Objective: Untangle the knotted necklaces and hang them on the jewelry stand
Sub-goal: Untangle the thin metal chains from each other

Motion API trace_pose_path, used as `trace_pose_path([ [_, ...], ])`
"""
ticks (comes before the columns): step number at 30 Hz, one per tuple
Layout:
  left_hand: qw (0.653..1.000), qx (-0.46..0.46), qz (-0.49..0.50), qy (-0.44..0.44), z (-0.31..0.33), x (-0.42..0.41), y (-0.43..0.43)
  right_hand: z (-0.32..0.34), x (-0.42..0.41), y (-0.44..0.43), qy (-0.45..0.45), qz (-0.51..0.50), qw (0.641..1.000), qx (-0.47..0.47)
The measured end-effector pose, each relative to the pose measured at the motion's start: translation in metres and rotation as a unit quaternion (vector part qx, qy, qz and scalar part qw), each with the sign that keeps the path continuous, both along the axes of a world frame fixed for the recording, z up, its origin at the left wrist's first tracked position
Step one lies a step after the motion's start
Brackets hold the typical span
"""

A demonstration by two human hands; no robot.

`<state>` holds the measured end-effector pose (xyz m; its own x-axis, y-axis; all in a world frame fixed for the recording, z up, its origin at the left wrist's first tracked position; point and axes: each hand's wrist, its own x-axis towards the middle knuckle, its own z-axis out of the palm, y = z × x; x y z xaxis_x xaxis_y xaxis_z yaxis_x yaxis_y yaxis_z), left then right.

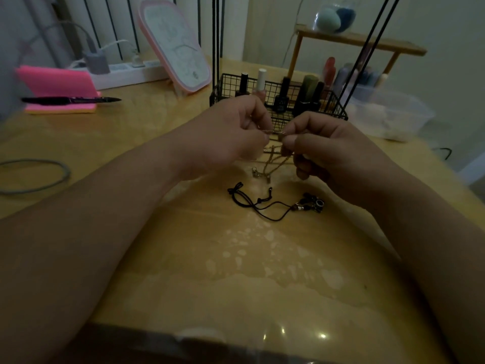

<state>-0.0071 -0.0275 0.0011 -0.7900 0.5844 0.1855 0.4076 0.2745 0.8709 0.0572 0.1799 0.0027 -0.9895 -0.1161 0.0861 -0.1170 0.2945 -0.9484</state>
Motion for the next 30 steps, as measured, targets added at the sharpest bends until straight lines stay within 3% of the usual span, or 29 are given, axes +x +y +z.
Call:
trace_pose_path([
  [2,1.000,0.010,0.027,0.013,-0.0002,0.0003,0.0023,0.0014,0.0008,-0.0002,-0.014,0.006,1.000,-0.016],
  [11,0.981,0.152,0.042,-0.117,-0.0013,-0.0022,0.0082,0.0031,0.0009,0.0027,-0.075,0.074,0.992,-0.067],
  [30,0.949,0.228,0.031,-0.217,0.0031,0.0031,0.0079,0.0041,-0.0003,0.0056,-0.043,0.051,0.994,-0.086],
])
